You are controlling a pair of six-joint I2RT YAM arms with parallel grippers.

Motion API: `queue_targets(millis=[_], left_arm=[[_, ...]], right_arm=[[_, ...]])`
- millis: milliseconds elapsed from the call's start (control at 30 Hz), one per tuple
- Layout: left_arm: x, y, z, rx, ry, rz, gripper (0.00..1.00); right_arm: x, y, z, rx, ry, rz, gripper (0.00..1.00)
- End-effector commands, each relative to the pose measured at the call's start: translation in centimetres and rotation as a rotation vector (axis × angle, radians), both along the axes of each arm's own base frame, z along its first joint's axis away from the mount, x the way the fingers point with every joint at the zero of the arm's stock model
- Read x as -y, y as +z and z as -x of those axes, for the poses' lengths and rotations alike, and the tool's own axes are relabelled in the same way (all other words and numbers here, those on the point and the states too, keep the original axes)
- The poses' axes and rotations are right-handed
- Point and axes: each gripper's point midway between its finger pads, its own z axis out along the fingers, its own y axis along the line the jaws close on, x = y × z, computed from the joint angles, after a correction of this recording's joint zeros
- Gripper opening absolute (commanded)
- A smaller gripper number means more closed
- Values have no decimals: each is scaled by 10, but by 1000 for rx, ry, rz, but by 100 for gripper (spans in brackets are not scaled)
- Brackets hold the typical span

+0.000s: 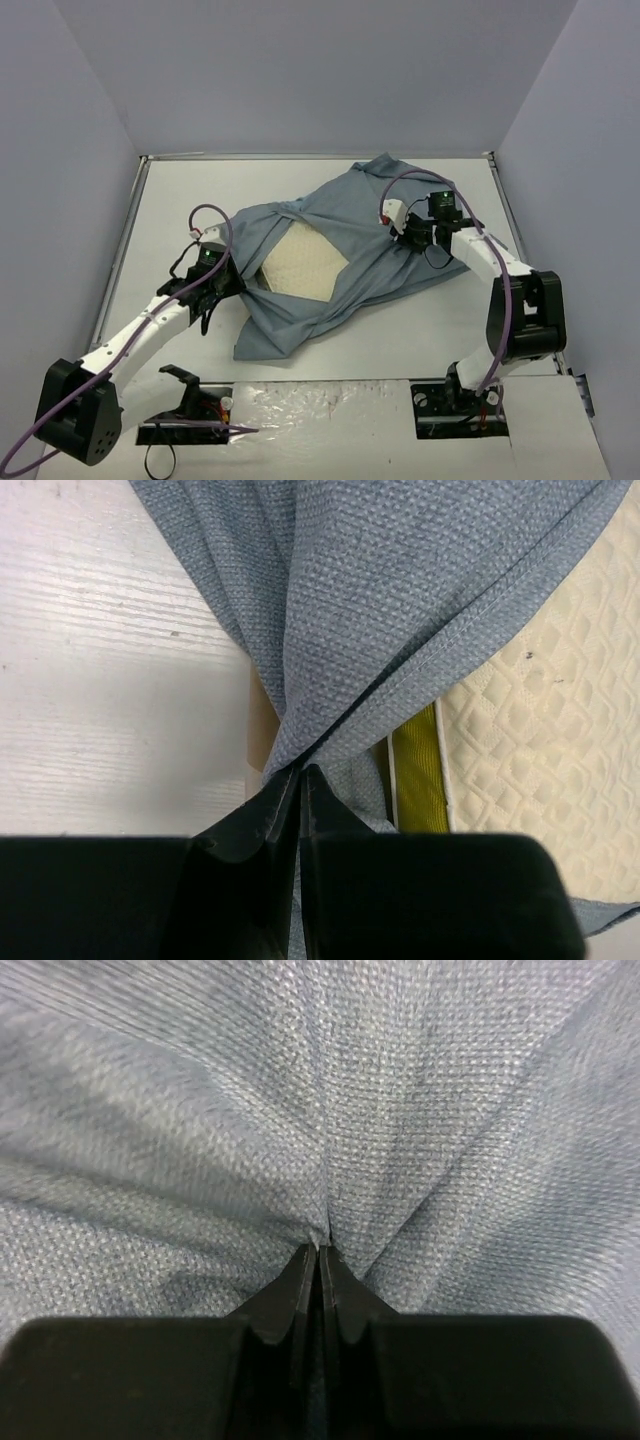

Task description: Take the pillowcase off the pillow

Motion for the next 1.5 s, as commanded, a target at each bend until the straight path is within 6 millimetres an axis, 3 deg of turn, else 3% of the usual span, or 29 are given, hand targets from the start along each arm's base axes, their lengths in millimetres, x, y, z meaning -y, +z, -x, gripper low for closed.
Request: queue_targets(millis=[0,67,100,133,200,233,267,333,367,400,433,467,500,533,567,600,733,800,833,867,1100,1333,1400,1467], left_arm=[[4,10,-10,50,39,68,2],[12,4,-14,41,14,87,2],[17,1,-14,32,-3,104,2],[20,-7,-13,10,-14,113,2],[29,-7,-17,25,-28,149,2],[33,-11,-16,13,-42,161,2],[35,-9,-19,28,-44,174,2],[38,-12,-16,21,-53,185,2],[40,-7,-21,52,-56,201,2],[42,-5,-20,59,-60,210,2],[42,-6,-19,62,-62,219,2],[43,-6,-17,61,-60,228,2],[43,-2,-16,75,-62,238,2],[44,-1,-16,85,-61,247,2],[42,-4,-12,82,-57,248,2],[42,1,-11,101,-55,262,2],[38,8,-3,129,-48,277,2],[34,13,-2,153,-42,276,2],[32,14,-1,160,-35,274,2],[31,15,-1,168,-34,271,2],[33,23,0,205,-49,295,2],[30,28,6,237,-49,307,2],[30,30,7,246,-45,314,2],[29,36,7,264,-44,324,2]], right_arm=[[-11,35,12,55,70,-41,2],[-37,58,21,64,135,-93,21],[-54,88,21,102,160,-149,34],[-78,101,30,109,217,-177,39],[-109,126,41,103,251,-243,51],[-127,144,41,112,274,-287,53],[-157,145,52,40,287,-346,55],[-192,155,58,3,323,-432,56],[-218,142,66,-59,336,-461,59],[-234,139,70,-164,238,-531,61],[-245,134,53,-126,144,-543,61],[-269,108,61,-183,111,-520,61],[-280,97,60,-235,2,-528,60],[-284,92,44,-186,-113,-504,59],[-294,67,46,-223,-150,-465,59],[-303,60,53,-243,-185,-461,59],[-316,33,68,-319,-256,-440,62],[-312,26,70,-310,-279,-407,73],[-311,25,71,-310,-286,-398,85],[-308,23,72,-308,-294,-383,87],[-300,-16,97,-339,-343,-210,85],[-301,20,95,-334,-352,-220,88],[-301,14,101,-344,-353,-188,96],[-299,-2,101,-354,-371,-149,96]])
